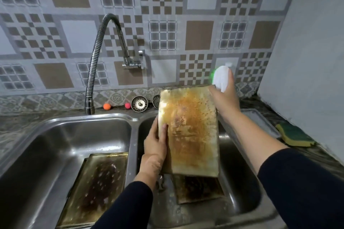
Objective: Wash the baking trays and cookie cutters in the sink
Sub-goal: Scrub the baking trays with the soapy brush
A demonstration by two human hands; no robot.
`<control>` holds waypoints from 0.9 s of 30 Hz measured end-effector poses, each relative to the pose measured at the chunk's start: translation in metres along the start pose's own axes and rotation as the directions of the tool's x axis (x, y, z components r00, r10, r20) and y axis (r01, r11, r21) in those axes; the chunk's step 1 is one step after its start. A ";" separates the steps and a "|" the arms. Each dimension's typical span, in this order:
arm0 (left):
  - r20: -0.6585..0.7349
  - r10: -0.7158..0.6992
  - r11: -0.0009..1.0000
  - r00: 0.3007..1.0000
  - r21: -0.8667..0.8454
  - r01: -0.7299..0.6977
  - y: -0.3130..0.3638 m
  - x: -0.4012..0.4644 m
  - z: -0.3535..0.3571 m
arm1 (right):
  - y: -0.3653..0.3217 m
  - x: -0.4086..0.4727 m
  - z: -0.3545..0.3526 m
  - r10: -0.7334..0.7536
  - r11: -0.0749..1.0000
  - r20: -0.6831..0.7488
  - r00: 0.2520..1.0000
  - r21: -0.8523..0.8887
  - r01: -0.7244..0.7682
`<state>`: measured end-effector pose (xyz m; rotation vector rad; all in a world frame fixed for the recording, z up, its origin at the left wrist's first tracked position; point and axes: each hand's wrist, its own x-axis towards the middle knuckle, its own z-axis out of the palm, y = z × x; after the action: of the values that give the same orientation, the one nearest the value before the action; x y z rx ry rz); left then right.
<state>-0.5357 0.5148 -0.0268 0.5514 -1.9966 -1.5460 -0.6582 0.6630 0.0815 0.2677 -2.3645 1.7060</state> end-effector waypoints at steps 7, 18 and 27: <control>-0.134 0.065 0.998 0.989 -0.002 -0.066 0.009 0.027 0.000 | -0.009 0.011 -0.016 -0.263 0.871 0.038 0.964 -0.421 0.254; -0.211 0.304 0.941 0.929 -0.088 -0.327 0.056 0.060 -0.002 | 0.029 -0.084 0.025 -0.365 0.908 0.218 0.905 -0.133 0.398; -0.173 0.328 0.930 0.929 -0.114 -0.350 0.061 0.041 0.009 | -0.044 -0.015 0.038 -0.358 0.923 0.154 0.921 -0.091 0.374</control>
<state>-0.5724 0.5112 0.0373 0.2393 -1.7410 -1.3745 -0.6345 0.6137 0.1059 0.7752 -2.3098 1.4048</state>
